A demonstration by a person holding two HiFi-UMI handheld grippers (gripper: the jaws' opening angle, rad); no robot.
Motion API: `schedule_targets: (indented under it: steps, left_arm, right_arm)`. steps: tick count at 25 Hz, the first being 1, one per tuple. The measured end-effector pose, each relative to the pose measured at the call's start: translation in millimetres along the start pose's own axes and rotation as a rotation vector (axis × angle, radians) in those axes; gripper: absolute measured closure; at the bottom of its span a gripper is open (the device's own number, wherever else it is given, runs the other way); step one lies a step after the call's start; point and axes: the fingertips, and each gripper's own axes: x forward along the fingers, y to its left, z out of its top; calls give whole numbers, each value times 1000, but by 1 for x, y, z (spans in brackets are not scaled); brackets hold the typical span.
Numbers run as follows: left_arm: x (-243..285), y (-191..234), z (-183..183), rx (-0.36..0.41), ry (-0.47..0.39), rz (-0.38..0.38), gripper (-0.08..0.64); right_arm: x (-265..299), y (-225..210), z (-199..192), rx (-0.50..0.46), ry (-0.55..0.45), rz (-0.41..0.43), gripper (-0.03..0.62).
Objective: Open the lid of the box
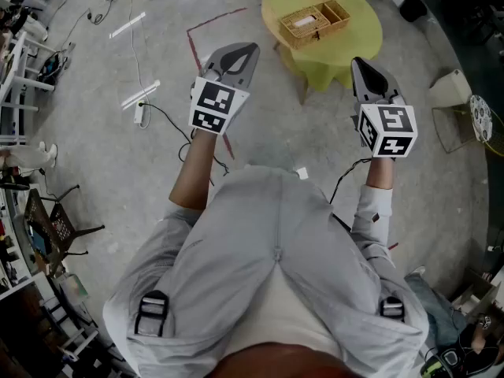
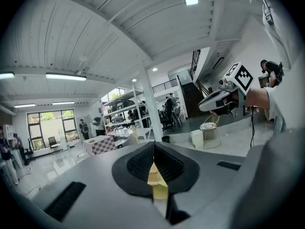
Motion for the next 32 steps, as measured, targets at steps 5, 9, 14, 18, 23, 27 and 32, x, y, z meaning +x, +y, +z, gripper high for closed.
schedule_targets:
  steps: [5, 9, 14, 18, 23, 27, 32]
  left_arm:
    - [4, 0, 1, 0, -4, 4, 531]
    - [8, 2, 7, 4, -9, 7, 531]
    - [11, 3, 6, -7, -4, 13, 531]
    - [16, 0, 5, -18, 3, 22, 531]
    - [26, -10, 6, -29, 14, 46, 531]
    - [31, -24, 1, -32, 35, 76, 531]
    - [42, -29, -4, -47, 42, 114, 531]
  right_arm:
    - [1, -2, -2, -5, 2, 3, 569]
    - [0, -9, 4, -13, -3, 0, 569]
    - [2, -11, 7, 9, -31, 7, 569]
    - [4, -19, 0, 23, -24, 13, 569]
    - [0, -35, -4, 25, -27, 30, 569]
    - [-6, -42, -12, 24, -33, 70, 569]
    - [0, -55, -31, 33, -1, 82, 569]
